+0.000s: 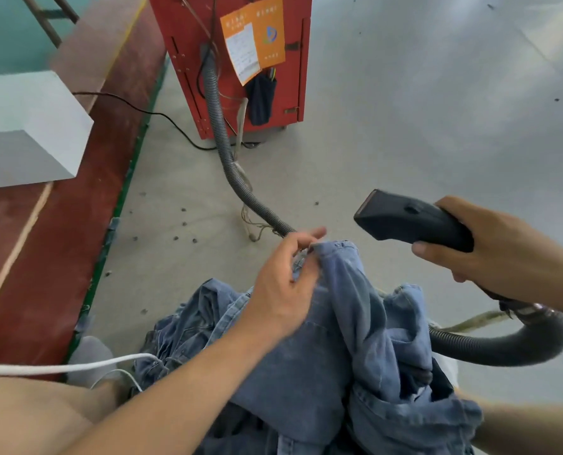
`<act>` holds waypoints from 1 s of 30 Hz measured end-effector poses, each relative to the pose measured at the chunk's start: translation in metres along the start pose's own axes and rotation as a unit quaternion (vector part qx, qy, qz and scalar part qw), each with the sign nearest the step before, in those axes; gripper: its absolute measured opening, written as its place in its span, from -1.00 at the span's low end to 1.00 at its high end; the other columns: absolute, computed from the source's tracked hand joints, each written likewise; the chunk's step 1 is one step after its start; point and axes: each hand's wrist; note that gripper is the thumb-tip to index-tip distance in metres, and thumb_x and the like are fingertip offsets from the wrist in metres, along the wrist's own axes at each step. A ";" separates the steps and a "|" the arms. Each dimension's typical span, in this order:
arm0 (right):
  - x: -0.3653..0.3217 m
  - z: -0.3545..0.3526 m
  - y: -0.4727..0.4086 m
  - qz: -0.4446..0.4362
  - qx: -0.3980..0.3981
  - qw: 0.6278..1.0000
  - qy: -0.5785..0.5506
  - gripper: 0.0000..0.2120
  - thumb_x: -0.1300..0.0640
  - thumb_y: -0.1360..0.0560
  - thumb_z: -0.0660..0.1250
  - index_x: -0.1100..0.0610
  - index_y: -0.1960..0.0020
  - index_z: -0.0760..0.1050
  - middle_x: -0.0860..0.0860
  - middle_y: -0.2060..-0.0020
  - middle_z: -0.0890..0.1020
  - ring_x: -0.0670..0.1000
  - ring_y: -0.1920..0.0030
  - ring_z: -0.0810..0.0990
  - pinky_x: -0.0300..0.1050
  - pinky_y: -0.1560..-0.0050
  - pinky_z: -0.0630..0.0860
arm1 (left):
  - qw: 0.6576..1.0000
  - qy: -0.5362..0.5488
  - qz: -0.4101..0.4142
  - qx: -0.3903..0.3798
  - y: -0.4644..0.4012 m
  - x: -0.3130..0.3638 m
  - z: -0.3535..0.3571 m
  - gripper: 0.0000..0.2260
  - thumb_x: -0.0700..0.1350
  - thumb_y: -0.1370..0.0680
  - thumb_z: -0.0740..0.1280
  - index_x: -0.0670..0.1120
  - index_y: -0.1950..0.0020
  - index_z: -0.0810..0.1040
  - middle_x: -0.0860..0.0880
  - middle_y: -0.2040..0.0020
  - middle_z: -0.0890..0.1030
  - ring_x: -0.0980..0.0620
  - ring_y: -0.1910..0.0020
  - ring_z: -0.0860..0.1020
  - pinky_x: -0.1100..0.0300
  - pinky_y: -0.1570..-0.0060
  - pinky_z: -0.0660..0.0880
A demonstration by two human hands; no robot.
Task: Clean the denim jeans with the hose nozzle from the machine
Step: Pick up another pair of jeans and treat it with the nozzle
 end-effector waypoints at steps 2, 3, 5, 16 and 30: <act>0.002 -0.007 0.003 0.005 0.030 0.999 -0.015 -0.63 -0.50 -0.32 0.22 -0.32 0.02 0.37 -0.15 0.44 0.66 -0.13 0.43 0.62 0.02 0.33 0.57 | 0.997 -0.023 0.071 -0.015 -0.005 0.010 -0.014 -0.88 0.07 -0.70 0.23 0.07 -0.06 0.48 0.25 0.07 0.63 0.29 0.09 0.59 0.40 0.06 0.49; 0.002 -0.010 0.004 0.005 0.045 0.999 -0.021 -0.63 -0.51 -0.31 0.21 -0.32 0.03 0.37 -0.15 0.45 0.66 -0.14 0.42 0.62 0.04 0.30 0.56 | 0.996 -0.030 0.075 -0.023 -0.005 0.011 -0.016 -0.86 0.14 -0.67 0.24 0.10 -0.02 0.47 0.21 0.18 0.60 0.26 0.22 0.55 0.40 0.17 0.46; 0.001 -0.014 0.008 0.007 0.066 0.997 -0.041 -0.66 -0.49 -0.32 0.22 -0.33 0.04 0.37 -0.14 0.45 0.66 -0.16 0.40 0.62 0.02 0.25 0.54 | 0.999 0.000 0.001 -0.054 0.001 0.007 -0.007 -0.80 0.19 -0.59 0.35 0.10 -0.06 0.48 0.10 0.22 0.61 0.19 0.27 0.53 0.29 0.19 0.50; -0.007 -0.010 0.028 -0.027 -0.045 0.999 0.002 -0.69 -0.42 -0.39 0.31 -0.37 -0.06 0.38 -0.23 0.41 0.64 -0.21 0.45 0.61 -0.25 0.37 0.52 | 0.958 -0.269 -0.090 0.043 0.058 -0.016 0.024 -0.13 0.77 -0.06 0.10 0.14 -0.08 0.24 0.16 -0.11 0.23 0.10 -0.16 0.24 0.14 -0.16 0.23; -0.006 -0.028 0.038 -0.045 -0.190 0.981 0.005 -0.39 -0.59 -0.32 0.37 -0.24 -0.20 0.55 -0.11 0.30 0.67 -0.06 0.51 0.62 -0.13 0.52 0.56 | 0.991 -0.071 0.062 0.098 0.079 -0.032 0.022 -0.54 -0.35 -0.39 0.56 0.17 0.00 0.53 0.14 0.07 0.53 0.19 0.10 0.53 0.45 0.13 0.39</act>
Point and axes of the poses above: each hand's wrist, its own y-axis away from the middle knuckle, its own z-axis out of the palm, x = y × z
